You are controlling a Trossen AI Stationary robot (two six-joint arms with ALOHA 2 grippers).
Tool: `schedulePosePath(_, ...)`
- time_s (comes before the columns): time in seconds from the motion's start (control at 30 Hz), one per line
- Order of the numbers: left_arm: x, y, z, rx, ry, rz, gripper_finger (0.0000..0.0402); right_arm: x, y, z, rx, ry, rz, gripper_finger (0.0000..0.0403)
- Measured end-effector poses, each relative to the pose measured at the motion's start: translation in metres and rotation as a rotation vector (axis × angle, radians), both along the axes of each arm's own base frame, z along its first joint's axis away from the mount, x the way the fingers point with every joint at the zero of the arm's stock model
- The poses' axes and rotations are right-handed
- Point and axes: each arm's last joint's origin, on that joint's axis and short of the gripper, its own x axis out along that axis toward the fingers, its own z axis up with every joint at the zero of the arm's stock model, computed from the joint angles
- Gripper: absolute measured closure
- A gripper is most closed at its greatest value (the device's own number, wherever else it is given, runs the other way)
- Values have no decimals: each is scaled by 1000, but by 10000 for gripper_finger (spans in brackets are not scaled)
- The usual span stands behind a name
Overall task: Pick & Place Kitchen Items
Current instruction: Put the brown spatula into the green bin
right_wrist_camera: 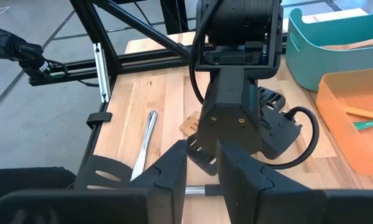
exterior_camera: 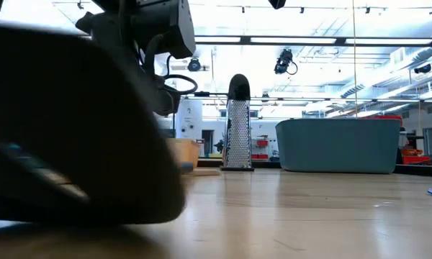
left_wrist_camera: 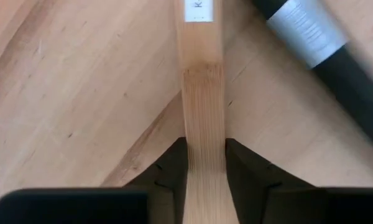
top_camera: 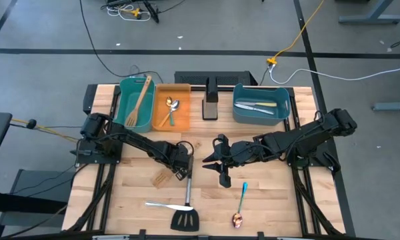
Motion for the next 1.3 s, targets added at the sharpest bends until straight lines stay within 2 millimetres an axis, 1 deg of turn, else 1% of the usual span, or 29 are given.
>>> schedulePosePath(0.33,-1,0,1,3,14,-13,312,0,0,0,0,0,0,305)
schedulePosePath(0.43,3,-1,7,9,26,-25,312,0,0,0,0,0,0,305)
schedulePosePath(0.57,7,0,24,74,96,-42,312,0,0,0,0,0,0,305)
schedulePosePath(0.67,13,-1,43,114,93,-50,312,0,0,0,0,0,0,305)
schedulePosePath(0.73,15,-1,52,133,109,-53,312,0,0,0,0,0,0,305)
schedulePosePath(0.87,24,-3,70,134,64,-74,312,0,0,0,0,0,0,305)
schedulePosePath(1.0,26,-3,86,164,80,-83,312,0,0,0,-1,3,0,305)
schedulePosePath(1.13,24,-2,105,194,91,-106,312,0,0,-1,-3,9,0,305)
schedulePosePath(1.2,24,-2,117,202,49,-107,312,0,0,-1,-3,9,1,305)
schedulePosePath(1.3,13,2,138,229,3,-99,312,-1,1,-1,-3,9,2,305)
